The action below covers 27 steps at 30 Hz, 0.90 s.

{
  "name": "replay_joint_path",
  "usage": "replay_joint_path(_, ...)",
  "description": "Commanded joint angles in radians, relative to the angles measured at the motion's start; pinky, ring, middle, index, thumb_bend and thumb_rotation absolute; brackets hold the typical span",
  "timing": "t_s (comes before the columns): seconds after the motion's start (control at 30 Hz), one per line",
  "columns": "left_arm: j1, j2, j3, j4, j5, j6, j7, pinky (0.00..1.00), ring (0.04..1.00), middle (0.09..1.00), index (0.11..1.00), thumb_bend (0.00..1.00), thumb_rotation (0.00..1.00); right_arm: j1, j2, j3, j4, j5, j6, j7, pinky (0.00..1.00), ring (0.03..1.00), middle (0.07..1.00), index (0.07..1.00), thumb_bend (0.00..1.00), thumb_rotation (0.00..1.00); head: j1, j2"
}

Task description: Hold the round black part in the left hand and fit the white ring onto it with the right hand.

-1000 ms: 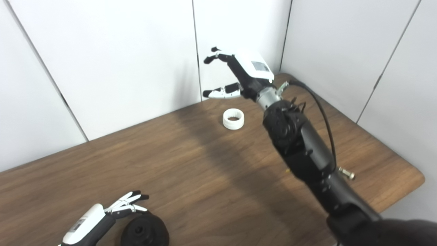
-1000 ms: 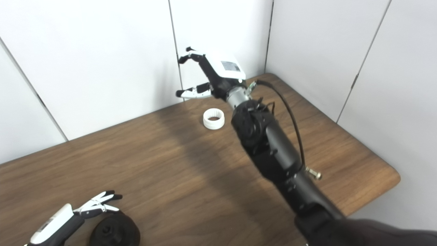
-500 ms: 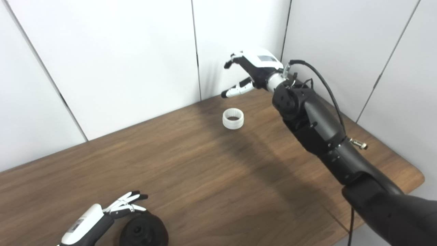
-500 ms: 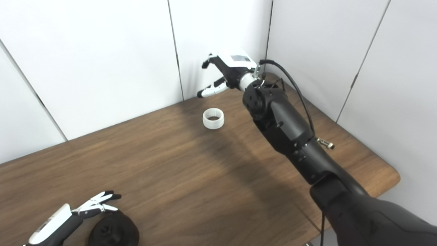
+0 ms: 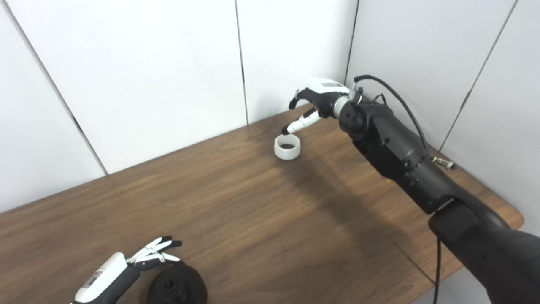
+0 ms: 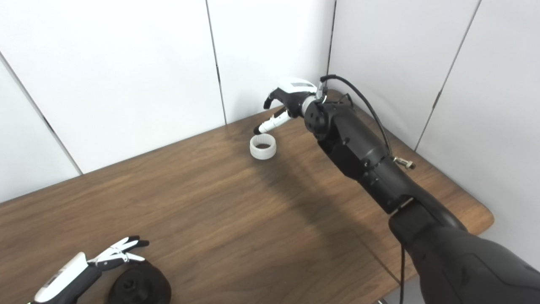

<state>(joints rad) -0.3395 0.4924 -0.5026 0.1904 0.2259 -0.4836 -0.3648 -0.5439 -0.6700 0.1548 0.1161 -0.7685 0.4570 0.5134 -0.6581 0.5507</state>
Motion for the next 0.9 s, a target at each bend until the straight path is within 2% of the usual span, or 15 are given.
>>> replay_joint_path(0.0,0.008,0.029,-0.004,-0.003,0.014,0.014,-0.037,0.80,0.977,0.924,0.489,0.52,0.06,-0.067,-0.036,-0.004,-0.008,-0.002,0.000,-0.008,0.96,0.966,0.954,0.777,0.77,0.68,0.002,0.002)
replay_joint_path(0.2,0.009,0.022,-0.005,0.004,0.017,0.014,-0.028,0.76,0.967,0.918,0.488,0.52,0.06,-0.066,-0.032,0.009,0.011,0.012,0.008,0.012,0.95,0.973,0.966,0.799,0.84,0.80,0.013,0.005)
replay_joint_path(0.33,0.012,0.019,-0.003,0.003,0.025,0.014,-0.026,0.75,0.965,0.918,0.488,0.52,0.06,-0.061,-0.020,0.007,0.023,0.009,0.012,0.028,0.97,0.971,0.972,0.811,0.89,0.84,0.017,0.005)
replay_joint_path(0.67,0.016,0.019,-0.010,-0.001,0.030,0.014,-0.022,0.79,0.971,0.921,0.488,0.52,0.07,-0.057,-0.004,0.046,0.054,0.001,0.011,0.036,0.93,0.961,0.975,0.828,0.93,0.83,0.029,0.014)
replay_joint_path(0.87,0.020,0.020,-0.004,-0.006,0.027,0.014,-0.025,0.78,0.969,0.922,0.488,0.52,0.07,-0.061,0.003,0.054,0.075,0.008,0.012,0.043,0.93,0.954,0.978,0.861,0.94,0.79,0.034,0.020)
